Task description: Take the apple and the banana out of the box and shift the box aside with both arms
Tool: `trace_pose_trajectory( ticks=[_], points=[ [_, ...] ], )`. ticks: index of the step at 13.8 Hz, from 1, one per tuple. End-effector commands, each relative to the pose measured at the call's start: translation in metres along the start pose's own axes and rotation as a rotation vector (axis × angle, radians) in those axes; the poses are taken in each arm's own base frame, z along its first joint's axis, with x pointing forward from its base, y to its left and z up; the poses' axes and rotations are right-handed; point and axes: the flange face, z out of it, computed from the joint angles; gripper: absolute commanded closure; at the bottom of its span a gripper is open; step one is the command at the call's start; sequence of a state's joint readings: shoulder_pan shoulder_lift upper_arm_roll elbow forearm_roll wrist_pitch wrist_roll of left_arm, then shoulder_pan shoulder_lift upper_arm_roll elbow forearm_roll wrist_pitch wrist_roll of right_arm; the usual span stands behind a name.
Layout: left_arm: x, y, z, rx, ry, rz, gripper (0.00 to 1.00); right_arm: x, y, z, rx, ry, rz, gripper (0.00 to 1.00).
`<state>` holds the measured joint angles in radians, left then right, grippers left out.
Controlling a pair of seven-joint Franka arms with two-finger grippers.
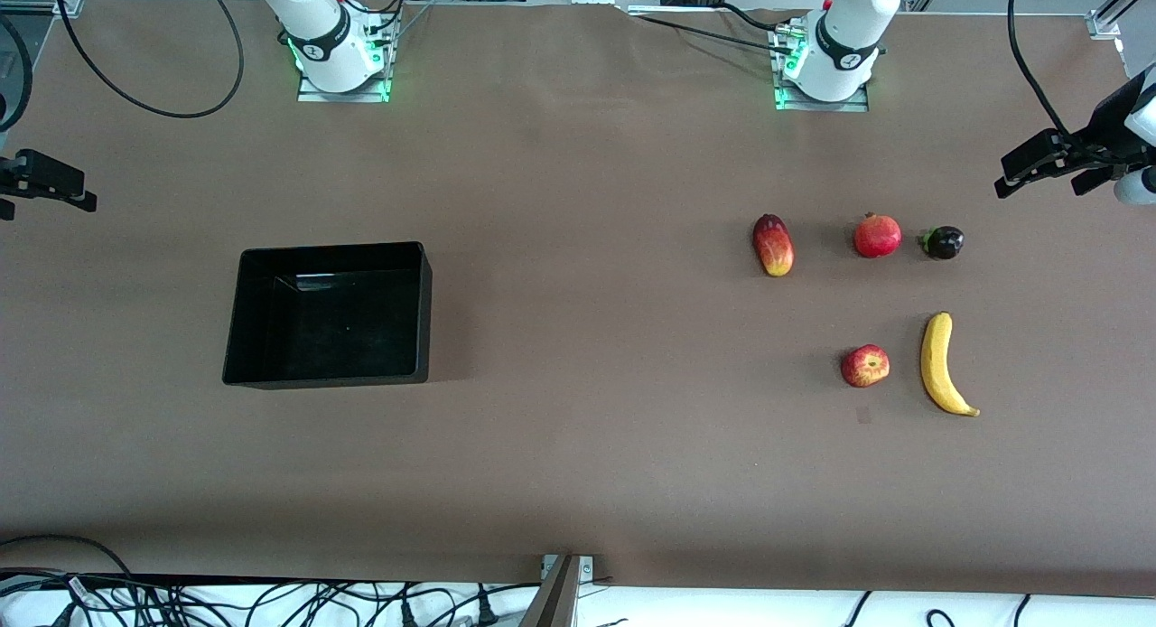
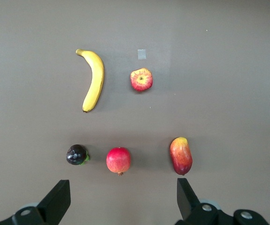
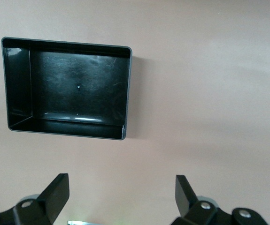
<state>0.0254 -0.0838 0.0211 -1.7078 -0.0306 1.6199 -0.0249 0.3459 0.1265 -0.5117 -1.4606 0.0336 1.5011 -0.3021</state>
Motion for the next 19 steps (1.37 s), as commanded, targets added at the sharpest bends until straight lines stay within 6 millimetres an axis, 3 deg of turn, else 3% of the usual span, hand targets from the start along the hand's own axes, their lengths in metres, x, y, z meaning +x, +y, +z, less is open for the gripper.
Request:
trace_pose_trajectory(
  ticks=[1, 3, 5, 10, 12, 19],
  points=[
    [0.0, 0.0, -0.006, 0.004, 0.001, 0.004, 0.0, -0.017, -0.004, -0.002, 0.018, -0.007, 0.041, 0.0],
    [0.0, 0.0, -0.006, 0.004, 0.001, 0.004, 0.0, -0.021, 0.002, -0.004, 0.021, 0.001, 0.075, 0.0],
    [0.0, 0.0, -0.006, 0.004, 0.001, 0.003, 0.0, -0.023, -0.013, -0.002, 0.021, 0.013, 0.101, 0.0],
    [0.0, 0.0, -0.006, 0.004, 0.001, 0.003, 0.0, -0.053, -0.026, 0.009, 0.006, 0.06, 0.108, 0.0],
    [0.0, 0.0, -0.006, 0.004, 0.001, 0.003, 0.0, -0.05, -0.038, 0.007, -0.005, 0.061, 0.08, 0.0],
    [0.0, 0.0, -0.005, 0.004, 0.0, 0.003, 0.0, -0.049, -0.031, 0.007, -0.008, 0.061, 0.088, 0.0]
  ],
)
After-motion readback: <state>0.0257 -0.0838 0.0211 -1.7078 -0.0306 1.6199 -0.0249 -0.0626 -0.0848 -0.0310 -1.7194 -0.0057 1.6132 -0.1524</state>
